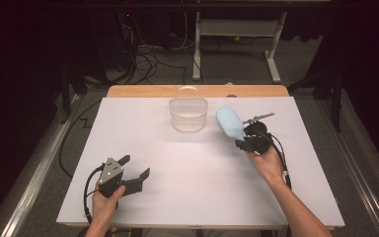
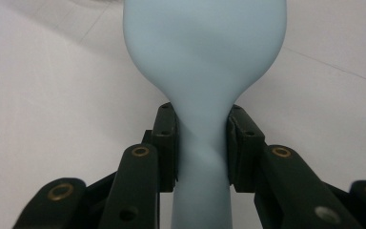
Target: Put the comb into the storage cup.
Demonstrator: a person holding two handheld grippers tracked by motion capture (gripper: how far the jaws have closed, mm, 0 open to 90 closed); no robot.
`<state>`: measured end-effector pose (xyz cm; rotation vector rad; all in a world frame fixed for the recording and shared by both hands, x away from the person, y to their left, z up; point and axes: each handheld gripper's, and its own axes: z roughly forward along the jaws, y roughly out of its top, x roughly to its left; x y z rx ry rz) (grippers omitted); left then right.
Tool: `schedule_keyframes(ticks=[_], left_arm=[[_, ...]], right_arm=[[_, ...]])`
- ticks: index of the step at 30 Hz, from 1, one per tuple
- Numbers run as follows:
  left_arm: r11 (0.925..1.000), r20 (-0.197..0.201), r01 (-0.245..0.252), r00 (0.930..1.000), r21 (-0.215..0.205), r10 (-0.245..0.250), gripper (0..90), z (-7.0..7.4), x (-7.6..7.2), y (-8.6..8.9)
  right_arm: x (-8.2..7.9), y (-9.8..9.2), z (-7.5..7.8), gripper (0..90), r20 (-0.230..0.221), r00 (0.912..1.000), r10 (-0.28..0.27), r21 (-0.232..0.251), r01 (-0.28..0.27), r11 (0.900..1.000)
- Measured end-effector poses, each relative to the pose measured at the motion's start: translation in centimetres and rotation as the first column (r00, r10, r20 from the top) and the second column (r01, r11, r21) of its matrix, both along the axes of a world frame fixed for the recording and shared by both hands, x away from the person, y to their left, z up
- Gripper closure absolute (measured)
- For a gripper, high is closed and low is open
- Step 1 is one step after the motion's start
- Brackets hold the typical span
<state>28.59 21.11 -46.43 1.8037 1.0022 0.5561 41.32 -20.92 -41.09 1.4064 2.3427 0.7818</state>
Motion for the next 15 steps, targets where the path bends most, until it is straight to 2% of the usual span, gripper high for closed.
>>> schedule_keyframes(ticks=[15], left_arm=[[0.9998, 0.000, 0.017, 0.9999, 0.010, -0.017, 15.4, 0.2, 0.1, -0.6]], right_arm=[[-2.6, -1.3, 0.2, 70.1, 0.039, 0.9981, 0.047, 0.044, -0.048, 0.998]])
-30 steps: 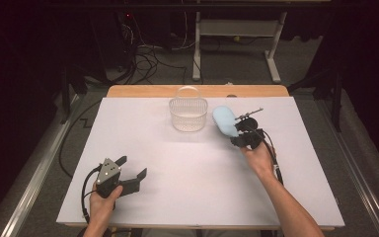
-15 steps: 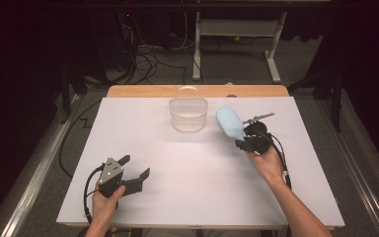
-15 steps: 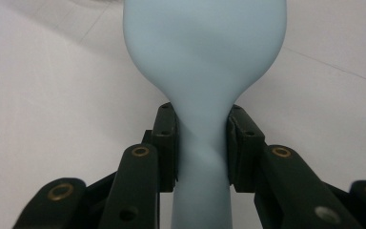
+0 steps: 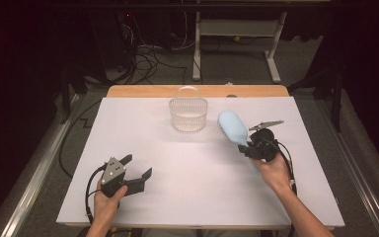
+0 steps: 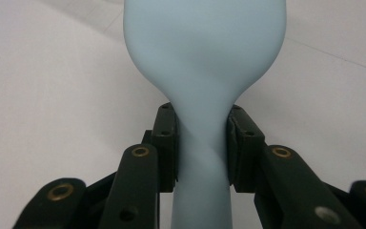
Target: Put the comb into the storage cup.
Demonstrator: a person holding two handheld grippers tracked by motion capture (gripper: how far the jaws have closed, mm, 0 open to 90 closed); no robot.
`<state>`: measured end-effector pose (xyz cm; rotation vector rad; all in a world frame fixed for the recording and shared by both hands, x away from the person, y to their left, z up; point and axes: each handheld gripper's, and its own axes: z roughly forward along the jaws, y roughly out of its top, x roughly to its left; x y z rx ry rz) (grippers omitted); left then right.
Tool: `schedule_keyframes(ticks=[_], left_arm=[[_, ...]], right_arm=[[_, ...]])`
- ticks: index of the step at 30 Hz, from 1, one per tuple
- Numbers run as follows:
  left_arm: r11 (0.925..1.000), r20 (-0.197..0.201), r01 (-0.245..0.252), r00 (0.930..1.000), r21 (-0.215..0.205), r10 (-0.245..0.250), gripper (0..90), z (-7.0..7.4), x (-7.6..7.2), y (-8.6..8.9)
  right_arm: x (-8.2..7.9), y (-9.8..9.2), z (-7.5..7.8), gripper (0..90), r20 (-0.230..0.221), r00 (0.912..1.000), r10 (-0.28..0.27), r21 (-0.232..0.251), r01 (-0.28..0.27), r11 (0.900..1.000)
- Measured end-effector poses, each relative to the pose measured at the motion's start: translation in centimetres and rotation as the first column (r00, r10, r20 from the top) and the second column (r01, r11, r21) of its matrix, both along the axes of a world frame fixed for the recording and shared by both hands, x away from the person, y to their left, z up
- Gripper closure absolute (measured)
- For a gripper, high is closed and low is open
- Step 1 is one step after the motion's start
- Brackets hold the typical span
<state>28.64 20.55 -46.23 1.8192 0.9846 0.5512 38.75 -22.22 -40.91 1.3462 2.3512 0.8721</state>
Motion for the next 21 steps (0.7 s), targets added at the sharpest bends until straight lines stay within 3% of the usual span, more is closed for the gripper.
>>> schedule_keyframes(ticks=[21], left_arm=[[0.9987, -0.008, 0.047, 0.9988, -0.016, -0.048, 15.4, 0.2, 0.1, -1.0]], right_arm=[[-3.8, -0.9, -0.6, 70.1, 0.054, 0.9975, 0.044, 0.045, -0.047, 0.998]])
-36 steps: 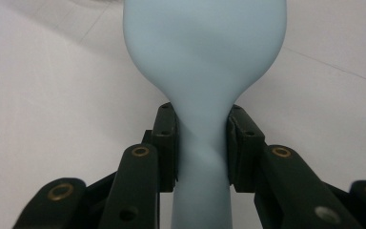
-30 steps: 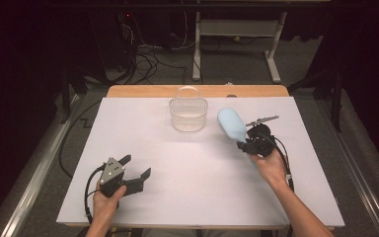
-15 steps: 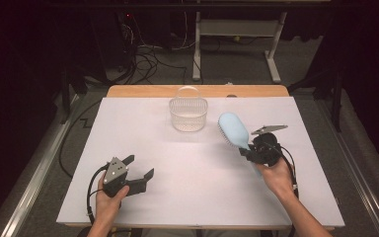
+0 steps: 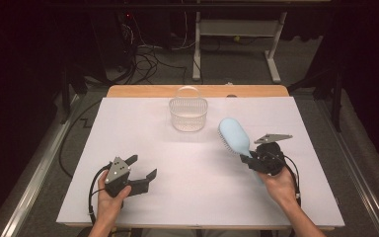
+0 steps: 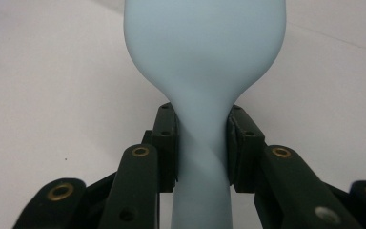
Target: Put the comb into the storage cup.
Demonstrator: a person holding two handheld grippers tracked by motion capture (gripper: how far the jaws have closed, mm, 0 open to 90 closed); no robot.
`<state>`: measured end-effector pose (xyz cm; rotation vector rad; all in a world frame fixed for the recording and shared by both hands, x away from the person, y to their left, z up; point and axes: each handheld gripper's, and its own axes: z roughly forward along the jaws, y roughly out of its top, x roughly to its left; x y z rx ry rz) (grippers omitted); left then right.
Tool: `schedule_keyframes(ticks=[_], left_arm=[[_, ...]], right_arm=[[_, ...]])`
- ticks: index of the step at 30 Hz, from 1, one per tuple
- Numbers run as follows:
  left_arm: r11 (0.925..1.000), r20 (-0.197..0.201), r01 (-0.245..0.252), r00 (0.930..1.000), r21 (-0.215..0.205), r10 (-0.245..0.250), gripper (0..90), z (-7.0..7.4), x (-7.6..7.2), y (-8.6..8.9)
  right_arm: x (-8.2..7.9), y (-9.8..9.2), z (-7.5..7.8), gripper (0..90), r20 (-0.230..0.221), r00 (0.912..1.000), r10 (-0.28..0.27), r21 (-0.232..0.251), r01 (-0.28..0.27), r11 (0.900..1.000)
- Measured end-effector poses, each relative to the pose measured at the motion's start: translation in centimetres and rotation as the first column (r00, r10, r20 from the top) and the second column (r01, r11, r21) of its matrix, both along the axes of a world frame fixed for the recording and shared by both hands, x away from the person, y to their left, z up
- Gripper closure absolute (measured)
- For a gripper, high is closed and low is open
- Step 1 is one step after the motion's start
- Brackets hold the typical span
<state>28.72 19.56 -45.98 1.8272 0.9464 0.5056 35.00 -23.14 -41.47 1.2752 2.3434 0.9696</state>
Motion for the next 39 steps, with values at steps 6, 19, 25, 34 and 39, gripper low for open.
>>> schedule_keyframes(ticks=[6, 19, 25, 34, 39], left_arm=[[1.0000, -0.001, 0.001, 1.0000, -0.004, -0.001, 15.6, 0.1, 0.0, -0.2], [0.9994, -0.010, 0.024, 0.9997, -0.026, -0.024, 15.8, 0.5, 0.2, -1.0], [0.9980, -0.012, 0.048, 0.9988, -0.041, -0.049, 15.8, 0.7, 0.4, -1.8], [0.9958, -0.016, 0.075, 0.9970, -0.053, -0.076, 15.9, 1.0, 0.7, -2.9], [0.9936, -0.013, 0.098, 0.9950, -0.057, -0.099, 15.9, 1.3, 1.0, -3.8]], right_arm=[[-0.8, -0.1, -0.2, 70.1, 0.006, 0.9999, 0.013, 0.010, -0.013, 1.000], [-2.2, 0.3, -0.1, 70.1, 0.031, 0.9987, 0.041, 0.029, -0.042, 0.999], [-2.9, 0.7, 0.0, 70.1, 0.043, 0.9973, 0.060, 0.036, -0.061, 0.997], [-3.5, 1.1, 0.1, 70.1, 0.053, 0.9954, 0.080, 0.048, -0.083, 0.995], [-3.9, 1.4, 0.0, 70.1, 0.053, 0.9947, 0.088, 0.057, -0.091, 0.994]])
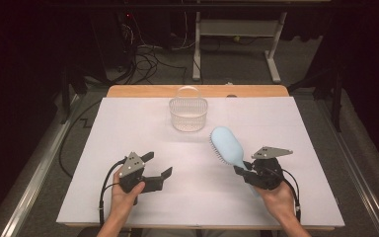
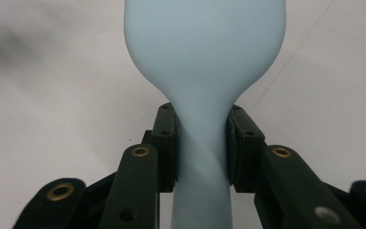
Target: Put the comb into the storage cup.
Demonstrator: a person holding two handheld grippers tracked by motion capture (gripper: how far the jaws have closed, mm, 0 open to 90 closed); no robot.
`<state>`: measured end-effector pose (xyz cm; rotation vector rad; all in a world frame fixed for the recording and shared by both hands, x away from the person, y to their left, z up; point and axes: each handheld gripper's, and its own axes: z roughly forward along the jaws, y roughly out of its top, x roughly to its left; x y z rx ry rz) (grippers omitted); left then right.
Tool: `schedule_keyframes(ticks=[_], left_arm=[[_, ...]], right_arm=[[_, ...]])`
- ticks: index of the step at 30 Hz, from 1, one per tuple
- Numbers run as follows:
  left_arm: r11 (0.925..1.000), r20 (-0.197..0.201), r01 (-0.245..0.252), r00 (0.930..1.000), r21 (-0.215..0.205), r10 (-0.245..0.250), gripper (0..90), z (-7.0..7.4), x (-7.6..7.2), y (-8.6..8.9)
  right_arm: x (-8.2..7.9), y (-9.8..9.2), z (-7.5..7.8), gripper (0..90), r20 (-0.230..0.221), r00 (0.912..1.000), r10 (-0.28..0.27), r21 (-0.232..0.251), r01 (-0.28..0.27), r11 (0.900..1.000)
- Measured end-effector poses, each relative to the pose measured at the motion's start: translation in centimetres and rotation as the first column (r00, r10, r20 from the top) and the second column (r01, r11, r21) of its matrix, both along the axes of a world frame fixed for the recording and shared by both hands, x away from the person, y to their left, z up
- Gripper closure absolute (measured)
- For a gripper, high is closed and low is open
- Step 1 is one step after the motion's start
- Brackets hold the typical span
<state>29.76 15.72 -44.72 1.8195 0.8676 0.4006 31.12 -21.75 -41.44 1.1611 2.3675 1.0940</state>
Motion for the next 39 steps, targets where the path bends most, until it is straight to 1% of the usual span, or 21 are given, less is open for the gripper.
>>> schedule_keyframes(ticks=[8, 12, 25, 28, 31, 32, 33, 34, 39], left_arm=[[0.9998, 0.004, 0.022, 0.9997, -0.003, -0.022, 15.7, 0.3, 0.4, -1.5], [0.9994, -0.001, 0.035, 0.9994, -0.005, -0.035, 15.7, 0.2, 0.5, -2.2], [0.9978, -0.018, 0.064, 0.9978, -0.017, -0.064, 15.7, 0.2, 0.7, -3.1], [0.9963, -0.024, 0.084, 0.9962, -0.016, -0.084, 15.8, 0.3, 0.8, -3.6], [0.9955, -0.025, 0.093, 0.9953, -0.015, -0.093, 15.8, 0.4, 0.8, -3.8], [0.9942, -0.030, 0.106, 0.9939, -0.018, -0.106, 15.8, 0.4, 0.8, -4.1], [0.9942, -0.030, 0.106, 0.9939, -0.018, -0.106, 15.8, 0.4, 0.8, -4.1], [0.9924, -0.037, 0.121, 0.9919, -0.025, -0.122, 15.7, 0.4, 0.9, -4.4], [0.9903, -0.040, 0.137, 0.9896, -0.021, -0.138, 15.7, 0.6, 1.0, -4.9]], right_arm=[[-0.3, 0.4, -0.2, 70.1, -0.001, 0.9998, 0.021, 0.006, -0.021, 1.000], [-0.4, 0.9, -0.3, 70.1, -0.001, 0.9993, 0.037, 0.005, -0.037, 0.999], [-0.9, 2.1, -0.5, 70.1, -0.002, 0.9967, 0.082, 0.010, -0.082, 0.997], [-0.9, 2.3, -0.6, 70.1, -0.004, 0.9960, 0.089, 0.012, -0.089, 0.996], [-1.0, 2.4, -0.6, 70.1, -0.002, 0.9956, 0.093, 0.012, -0.093, 0.996], [-1.0, 2.6, -0.6, 70.0, -0.004, 0.9951, 0.099, 0.012, -0.099, 0.995], [-1.0, 2.6, -0.6, 70.0, -0.004, 0.9951, 0.099, 0.012, -0.099, 0.995], [-1.0, 2.7, -0.7, 70.1, -0.004, 0.9946, 0.104, 0.012, -0.104, 0.995], [-1.0, 3.0, -0.7, 70.0, -0.003, 0.9939, 0.111, 0.012, -0.110, 0.994]])
